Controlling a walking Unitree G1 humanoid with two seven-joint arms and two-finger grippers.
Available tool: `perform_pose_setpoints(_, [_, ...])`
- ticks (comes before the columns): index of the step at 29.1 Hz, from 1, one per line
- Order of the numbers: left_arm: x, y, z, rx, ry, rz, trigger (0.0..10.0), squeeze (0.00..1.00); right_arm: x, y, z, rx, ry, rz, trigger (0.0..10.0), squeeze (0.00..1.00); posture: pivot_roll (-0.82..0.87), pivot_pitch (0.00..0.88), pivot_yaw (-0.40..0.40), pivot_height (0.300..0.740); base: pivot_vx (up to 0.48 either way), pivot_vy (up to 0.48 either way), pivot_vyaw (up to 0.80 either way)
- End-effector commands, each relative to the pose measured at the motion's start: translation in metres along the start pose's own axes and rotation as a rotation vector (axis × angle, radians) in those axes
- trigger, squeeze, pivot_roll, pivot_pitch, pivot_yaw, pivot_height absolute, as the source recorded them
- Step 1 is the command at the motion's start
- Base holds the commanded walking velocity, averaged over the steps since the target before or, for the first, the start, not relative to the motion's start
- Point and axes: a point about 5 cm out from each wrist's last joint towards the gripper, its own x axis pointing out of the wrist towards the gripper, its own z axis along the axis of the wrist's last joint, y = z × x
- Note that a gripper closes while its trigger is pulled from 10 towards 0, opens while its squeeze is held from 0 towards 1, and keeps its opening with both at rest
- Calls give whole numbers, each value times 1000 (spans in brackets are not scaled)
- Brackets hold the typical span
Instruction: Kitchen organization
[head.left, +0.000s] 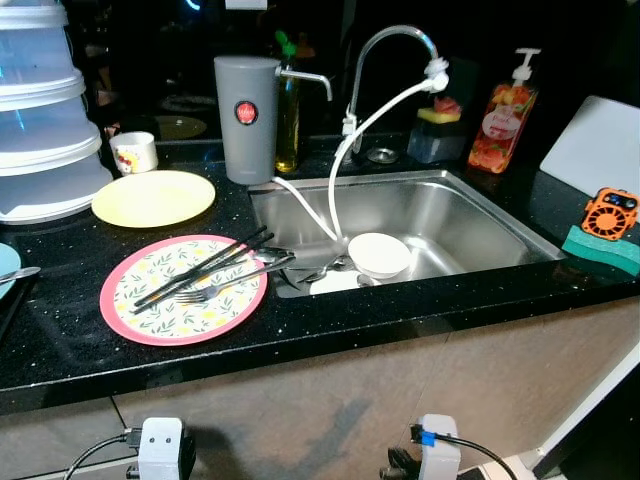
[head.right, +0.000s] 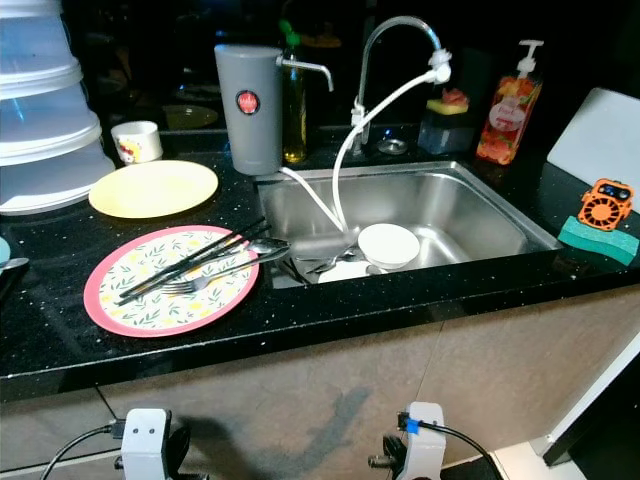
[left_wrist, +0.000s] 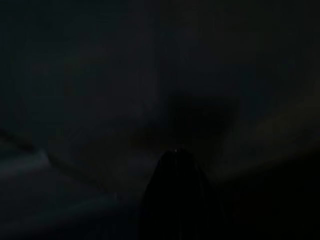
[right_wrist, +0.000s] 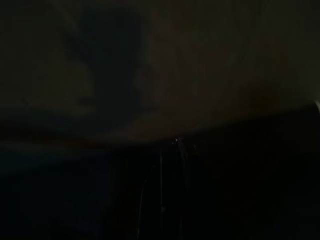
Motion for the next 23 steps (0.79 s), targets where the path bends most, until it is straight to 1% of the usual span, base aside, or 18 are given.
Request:
perform_pose_setpoints(1, [-6,1,-14,28,84,-10,10000,0,-3,-3,-9,-13,54,-28,10000,0,43,15,-15,740,0,0,0])
perform_pose_setpoints(2, [-8,2,-25,16,169,10,10000,0,-4,-5,-12,-23,66,-31,10000,0,42,15,-14,740,0,0,0])
perform_pose_setpoints(3, [-10,3,-32,7,227,24,10000,0,-5,-6,-14,-30,70,-30,10000,0,42,15,-14,740,0,0,0])
perform_pose_setpoints(4, [-13,3,-39,20,285,30,10000,0,-7,-8,-18,-50,94,-33,10000,0,43,15,-15,740,0,0,0])
perform_pose_setpoints(5, [-16,4,-44,25,316,32,10000,0,-10,-10,-22,-63,116,-38,10000,0,43,15,-13,740,0,0,0])
perform_pose_setpoints(6, [-17,4,-46,25,324,34,10000,0,-13,-13,-28,-78,146,-53,10000,0,42,14,-12,740,0,0,0])
perform_pose_setpoints(8, [-17,5,-45,22,319,41,10000,0,-14,-15,-30,-84,163,-61,10000,0,43,13,-11,740,0,0,0])
perform_pose_setpoints(9, [-17,5,-44,21,311,48,10000,0,-14,-15,-32,-106,184,-63,10000,0,43,13,-11,740,0,0,0])
perform_pose_setpoints(12, [-16,6,-43,21,305,57,10000,0,-15,-15,-34,-119,204,-59,10000,0,42,13,-10,740,0,0,0])
perform_pose_setpoints(13, [-16,8,-43,25,306,68,10000,0,-15,-14,-37,-132,234,-64,10000,0,40,12,-8,740,0,0,0])
perform_pose_setpoints(17, [-16,9,-43,30,317,75,10000,0,-15,-14,-38,-130,253,-77,10000,0,39,13,-5,740,0,0,0])
perform_pose_setpoints(18, [-16,10,-44,29,331,78,10000,0,-13,-10,-37,-113,259,-65,10000,0,39,12,-1,740,0,0,0])
perform_pose_setpoints(20, [-16,11,-44,29,341,80,10000,0,-12,-7,-37,-104,259,-50,10000,0,39,13,0,740,0,0,0])
perform_pose_setpoints(23, [-17,12,-45,30,353,80,10000,0,-11,-4,-37,-113,262,-36,10000,0,40,13,6,740,0,0,0])
